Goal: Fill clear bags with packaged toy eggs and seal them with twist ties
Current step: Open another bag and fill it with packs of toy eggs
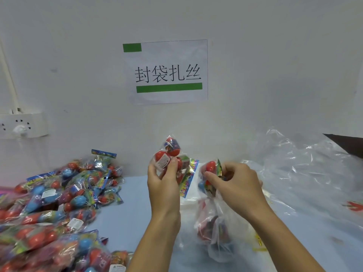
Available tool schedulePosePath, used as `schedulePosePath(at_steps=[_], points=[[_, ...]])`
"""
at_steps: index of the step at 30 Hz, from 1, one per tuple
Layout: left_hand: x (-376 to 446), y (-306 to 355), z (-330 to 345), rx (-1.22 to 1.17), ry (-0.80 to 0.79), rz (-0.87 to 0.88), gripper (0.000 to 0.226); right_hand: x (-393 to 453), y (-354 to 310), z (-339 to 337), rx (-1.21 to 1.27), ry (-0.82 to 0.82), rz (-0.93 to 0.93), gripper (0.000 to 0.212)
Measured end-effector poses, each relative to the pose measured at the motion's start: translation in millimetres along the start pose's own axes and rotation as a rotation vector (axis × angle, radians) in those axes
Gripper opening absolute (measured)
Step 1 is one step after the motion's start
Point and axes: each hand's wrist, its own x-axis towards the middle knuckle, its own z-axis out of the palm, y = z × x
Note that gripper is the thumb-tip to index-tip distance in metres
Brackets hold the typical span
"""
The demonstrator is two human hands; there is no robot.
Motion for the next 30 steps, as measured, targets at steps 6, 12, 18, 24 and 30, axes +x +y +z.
schedulePosePath(at_steps=[6,12,18,24,30], points=[[0,4,0,-0.201,0.013,-0.148,0.039,0,-3,-2,0.015,-0.016,-0.012,0.033],[1,8,-3,-0.239,-0.011,-0.225,0.011,-2,0,0,-0.012,0.021,-0.025,0.03],[-4,11,0,-0.155,-0.062,-0.198,0.016,-1,2,2,-0.069,0.106,-0.172,0.03],[-10,9,8,-0.094,-0.078,-0.212,0.038,-1,-9,1,0.337,0.085,-0.113,0.037],[-18,7,14,-0.231,-0.188,-0.225,0.043,-4,-11,8,0.519,-0.041,-0.056,0.032]])
